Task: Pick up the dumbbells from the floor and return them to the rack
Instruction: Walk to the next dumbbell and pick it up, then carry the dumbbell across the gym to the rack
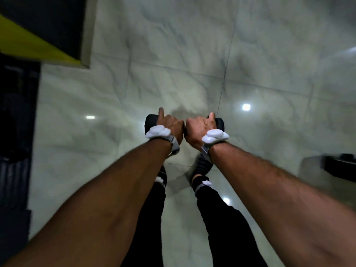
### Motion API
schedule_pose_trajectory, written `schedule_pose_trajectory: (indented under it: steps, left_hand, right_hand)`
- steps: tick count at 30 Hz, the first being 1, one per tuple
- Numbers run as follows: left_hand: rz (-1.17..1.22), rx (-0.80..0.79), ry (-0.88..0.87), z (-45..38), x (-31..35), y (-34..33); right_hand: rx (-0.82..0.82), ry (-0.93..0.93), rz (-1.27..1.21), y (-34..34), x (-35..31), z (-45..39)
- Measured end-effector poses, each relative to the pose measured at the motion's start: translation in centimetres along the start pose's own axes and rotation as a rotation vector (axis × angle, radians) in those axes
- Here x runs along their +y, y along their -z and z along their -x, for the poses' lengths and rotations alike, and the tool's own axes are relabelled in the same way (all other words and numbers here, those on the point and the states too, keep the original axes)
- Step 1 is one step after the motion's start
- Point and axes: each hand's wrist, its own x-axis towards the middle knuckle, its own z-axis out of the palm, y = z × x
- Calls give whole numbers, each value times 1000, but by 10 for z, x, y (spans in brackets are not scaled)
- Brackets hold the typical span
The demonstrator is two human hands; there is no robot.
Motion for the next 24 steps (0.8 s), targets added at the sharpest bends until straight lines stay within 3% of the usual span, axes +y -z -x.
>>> schedule_pose_trajectory:
  steps: [8, 11, 17, 24]
  left_hand:
    - [-31, 92, 35, 163, -27, 101]
    - [-10, 75, 45, 198, -36, 122]
    - [-22, 240, 139, 279, -53, 185]
    - [-79, 605, 348, 352, -78, 267]
  right_hand:
    - [71, 72, 60, 153, -45, 128]
    - [25, 79, 74, 184, -58, 152]
    - [166, 127, 81, 269, -80, 206]
    - [501, 249, 149, 382, -89, 234]
